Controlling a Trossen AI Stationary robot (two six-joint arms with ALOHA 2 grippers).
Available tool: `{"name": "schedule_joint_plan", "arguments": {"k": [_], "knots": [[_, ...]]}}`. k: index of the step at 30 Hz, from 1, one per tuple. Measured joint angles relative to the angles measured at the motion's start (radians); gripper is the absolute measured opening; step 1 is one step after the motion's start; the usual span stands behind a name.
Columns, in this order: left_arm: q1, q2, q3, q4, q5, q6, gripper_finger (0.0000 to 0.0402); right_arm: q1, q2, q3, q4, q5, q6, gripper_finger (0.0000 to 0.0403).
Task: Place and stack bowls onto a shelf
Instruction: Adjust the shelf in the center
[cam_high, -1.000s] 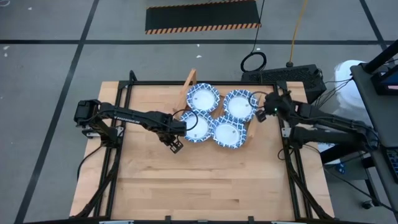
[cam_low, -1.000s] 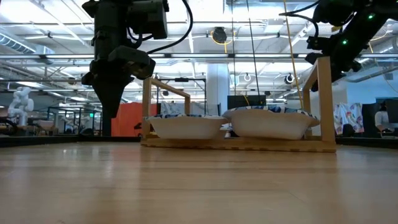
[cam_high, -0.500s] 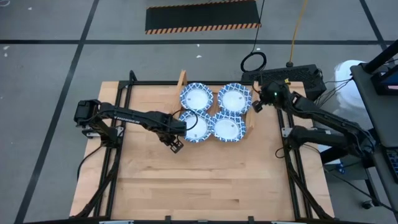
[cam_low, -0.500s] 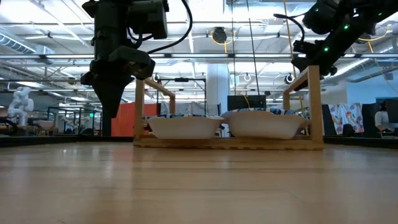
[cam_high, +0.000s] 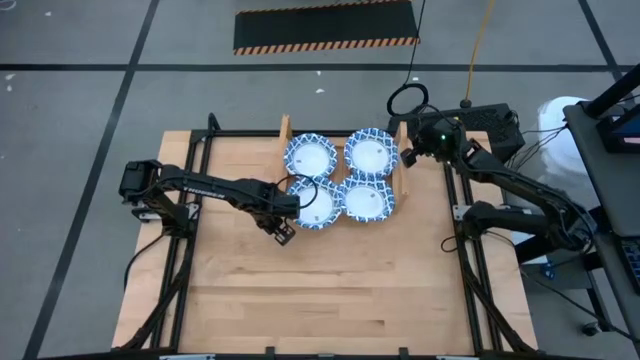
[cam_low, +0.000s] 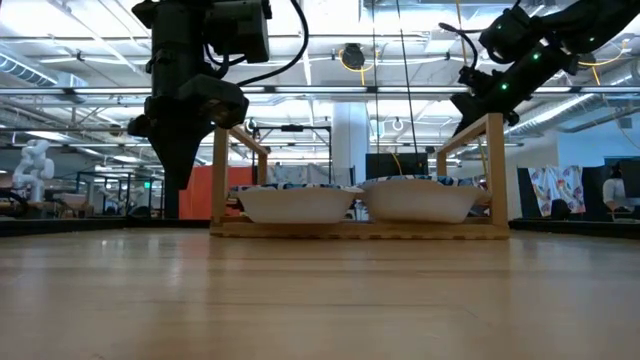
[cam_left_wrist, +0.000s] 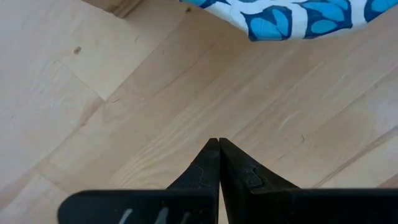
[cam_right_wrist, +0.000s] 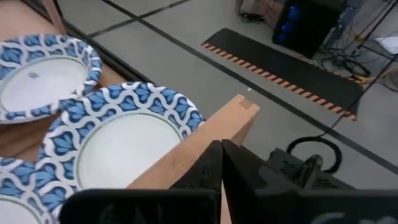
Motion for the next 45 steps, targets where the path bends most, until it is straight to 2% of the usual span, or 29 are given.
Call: {"name": "schedule_joint_plan", "arguments": {"k": [4, 9, 16, 23, 33, 38, 45], "knots": [[-0.001, -0.003, 0.000, -0.001, -0.011, -0.025, 0.0003, 0.001, -0.037, 0.000, -0.023, -0.011, 0.016, 0.0000], [-0.004, -0.058, 0.000, -0.009, -0.061, -0.049, 0.0003, 0.027, -0.144, 0.003, -0.089, -0.010, 0.034, 0.0000], [-0.009, -0.170, 0.000, -0.075, -0.107, -0.064, 0.0003, 0.069, -0.265, 0.117, -0.434, -0.010, 0.090, 0.0000], [-0.055, -0.184, 0.000, -0.193, -0.108, -0.087, 0.0003, 0.152, -0.310, 0.222, -0.749, -0.166, 0.210, 0.0000], [-0.081, -0.185, 0.000, -0.121, -0.100, -0.089, 0.0003, 0.274, -0.317, 0.258, -0.863, -0.472, 0.367, 0.0000], [-0.081, -0.185, 0.000, -0.103, -0.104, -0.078, 0.0003, 0.351, -0.312, 0.258, -0.934, -0.509, 0.425, 0.0000], [-0.080, -0.185, -0.052, -0.068, -0.117, -0.077, 0.0003, 0.458, -0.291, 0.239, -0.912, -0.509, 0.506, 0.0000]]}}
